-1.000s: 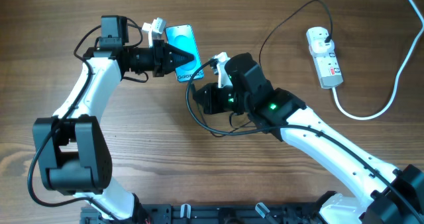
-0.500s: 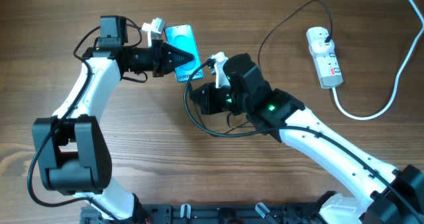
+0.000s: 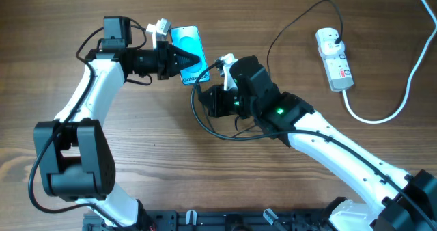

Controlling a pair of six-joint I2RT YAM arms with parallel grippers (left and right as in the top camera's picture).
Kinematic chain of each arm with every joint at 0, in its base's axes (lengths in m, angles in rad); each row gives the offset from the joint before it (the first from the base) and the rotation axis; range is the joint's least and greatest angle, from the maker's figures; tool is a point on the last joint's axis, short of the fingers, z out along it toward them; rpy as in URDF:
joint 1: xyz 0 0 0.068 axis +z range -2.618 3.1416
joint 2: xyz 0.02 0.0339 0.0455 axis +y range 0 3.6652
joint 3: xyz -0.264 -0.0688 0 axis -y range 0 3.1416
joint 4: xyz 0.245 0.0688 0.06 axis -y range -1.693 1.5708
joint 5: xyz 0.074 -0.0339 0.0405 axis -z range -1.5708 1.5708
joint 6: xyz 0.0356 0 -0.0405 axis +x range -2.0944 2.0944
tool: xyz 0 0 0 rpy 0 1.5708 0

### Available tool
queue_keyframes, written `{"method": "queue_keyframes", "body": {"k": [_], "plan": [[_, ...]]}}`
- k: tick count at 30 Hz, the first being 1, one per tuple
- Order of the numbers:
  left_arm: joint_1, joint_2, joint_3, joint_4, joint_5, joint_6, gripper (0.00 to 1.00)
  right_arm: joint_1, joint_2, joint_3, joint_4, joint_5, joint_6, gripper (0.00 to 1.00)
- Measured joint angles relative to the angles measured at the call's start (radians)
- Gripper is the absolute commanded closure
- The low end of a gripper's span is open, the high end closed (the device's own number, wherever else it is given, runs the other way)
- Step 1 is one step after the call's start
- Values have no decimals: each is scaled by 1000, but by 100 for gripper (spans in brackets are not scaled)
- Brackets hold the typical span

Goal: Plug charger to phone and switch on socket
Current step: 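Align the USB-C plug under the phone held by the left gripper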

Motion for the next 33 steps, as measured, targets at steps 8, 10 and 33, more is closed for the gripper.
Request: {"method": "queue_keyframes", "body": {"k": [8,10,33], "plan": [[0,0,0,0,-5,0,96,3,0,0,0,17,0,96],[0,0,0,1,-8,0,96,5,0,0,0,29,0,95],[-23,0,2,24,-50,15,96,18,21,-1,22,84,23,96]]}}
